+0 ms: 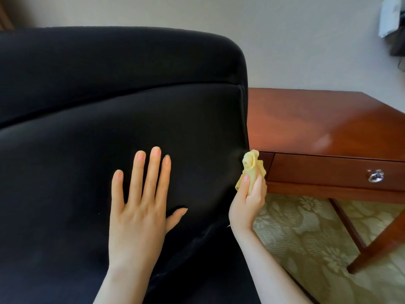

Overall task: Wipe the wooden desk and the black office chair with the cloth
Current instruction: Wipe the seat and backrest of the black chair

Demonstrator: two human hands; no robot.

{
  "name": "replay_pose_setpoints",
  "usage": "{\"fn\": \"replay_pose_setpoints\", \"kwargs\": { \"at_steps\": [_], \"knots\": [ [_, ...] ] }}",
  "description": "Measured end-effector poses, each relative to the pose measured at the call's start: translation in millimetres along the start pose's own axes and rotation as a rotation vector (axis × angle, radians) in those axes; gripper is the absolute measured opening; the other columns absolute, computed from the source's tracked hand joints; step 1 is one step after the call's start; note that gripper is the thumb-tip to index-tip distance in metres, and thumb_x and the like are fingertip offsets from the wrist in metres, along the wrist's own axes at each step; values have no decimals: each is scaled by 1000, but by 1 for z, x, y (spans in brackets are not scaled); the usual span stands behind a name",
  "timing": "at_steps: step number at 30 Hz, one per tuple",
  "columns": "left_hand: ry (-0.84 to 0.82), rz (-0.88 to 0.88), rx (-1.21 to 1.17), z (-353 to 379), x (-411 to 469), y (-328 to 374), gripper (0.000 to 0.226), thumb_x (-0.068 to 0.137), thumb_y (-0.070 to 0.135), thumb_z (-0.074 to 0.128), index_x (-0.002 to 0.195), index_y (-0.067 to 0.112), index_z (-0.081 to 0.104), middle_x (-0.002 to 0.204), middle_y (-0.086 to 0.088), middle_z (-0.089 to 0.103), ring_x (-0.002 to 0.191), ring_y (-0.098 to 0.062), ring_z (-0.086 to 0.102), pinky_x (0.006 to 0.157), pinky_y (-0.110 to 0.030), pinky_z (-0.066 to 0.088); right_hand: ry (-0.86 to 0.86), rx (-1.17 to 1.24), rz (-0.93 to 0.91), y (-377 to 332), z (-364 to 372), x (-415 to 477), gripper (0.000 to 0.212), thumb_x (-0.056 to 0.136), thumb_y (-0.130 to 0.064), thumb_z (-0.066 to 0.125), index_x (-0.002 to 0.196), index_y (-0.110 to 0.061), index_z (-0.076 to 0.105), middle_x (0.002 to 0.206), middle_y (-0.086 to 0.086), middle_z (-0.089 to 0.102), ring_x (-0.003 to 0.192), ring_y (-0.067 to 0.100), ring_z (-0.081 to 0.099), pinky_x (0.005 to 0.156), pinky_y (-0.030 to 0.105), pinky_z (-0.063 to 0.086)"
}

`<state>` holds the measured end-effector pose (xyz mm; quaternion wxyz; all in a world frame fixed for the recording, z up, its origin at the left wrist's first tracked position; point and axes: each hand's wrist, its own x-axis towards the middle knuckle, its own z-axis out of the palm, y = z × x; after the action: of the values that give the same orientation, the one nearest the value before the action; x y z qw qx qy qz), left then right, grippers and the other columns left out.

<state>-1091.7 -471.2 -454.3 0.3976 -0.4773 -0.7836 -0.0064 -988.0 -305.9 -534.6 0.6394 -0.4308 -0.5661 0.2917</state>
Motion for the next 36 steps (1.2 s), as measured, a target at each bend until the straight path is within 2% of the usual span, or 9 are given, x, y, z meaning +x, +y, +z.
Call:
{"fn": "replay_pose_setpoints", "kwargs": {
  "at_steps": [4,5,8,15,19,23,25,30,36],
  "knots": [
    [2,-2,0,1,1,0,97,80,59,54,151,3,18,159,-15,9,146,-33,5,116,-52,5,14,20,-120,-30,10,30,39,94,-23,44,131,-22,55,137,2,53,112,-12,45,91,5,33],
    [1,-1,0,2,2,0,97,80,60,54,151,3,18,159,-15,8,146,-33,5,116,-52,5,1,34,-132,-40,15,42,36,94,-21,46,129,-21,58,136,3,55,113,-7,49,90,5,35],
    [0,0,-13,3,1,-1,97,80,59,55,151,3,18,159,-15,9,146,-33,5,116,-51,4,-44,42,-124,-71,28,76,30,96,-20,51,124,-17,63,123,9,64,111,19,60,88,22,45],
    [-6,-2,-9,3,1,-2,97,80,60,55,151,4,17,159,-15,10,147,-32,5,116,-51,4,-86,56,-226,-142,57,141,38,94,-14,54,131,-21,57,135,-2,56,115,12,56,94,15,41],
    [-4,-5,-17,3,1,-1,99,80,60,56,151,4,17,159,-14,9,146,-31,5,117,-50,4,-123,-11,-249,-160,65,175,35,95,-22,50,130,-23,58,136,-5,55,117,11,54,90,11,36],
    [-4,0,2,3,1,-2,99,80,61,56,151,4,16,159,-14,9,146,-30,6,117,-50,4,-124,-6,-385,-147,55,158,37,94,-19,54,131,-18,57,120,-3,65,94,-2,56,78,-2,35],
    [-5,-1,6,3,1,-2,100,80,61,56,151,4,15,159,-14,8,146,-31,5,117,-50,4,-116,-26,-495,-129,46,136,38,92,-15,56,130,-17,57,116,2,68,91,5,61,79,4,40],
    [-5,4,27,2,1,-2,99,82,61,54,152,4,13,159,-14,7,146,-31,4,116,-50,4,-79,-83,-617,-83,24,93,38,90,-10,56,128,-12,58,112,6,69,94,19,66,83,25,50],
    [-16,8,52,0,1,-2,98,84,62,50,152,4,9,159,-15,2,146,-32,0,116,-50,2,-43,-74,-555,-22,13,30,39,92,-10,50,131,-12,53,127,0,57,118,12,51,100,22,42]
  ]
}}
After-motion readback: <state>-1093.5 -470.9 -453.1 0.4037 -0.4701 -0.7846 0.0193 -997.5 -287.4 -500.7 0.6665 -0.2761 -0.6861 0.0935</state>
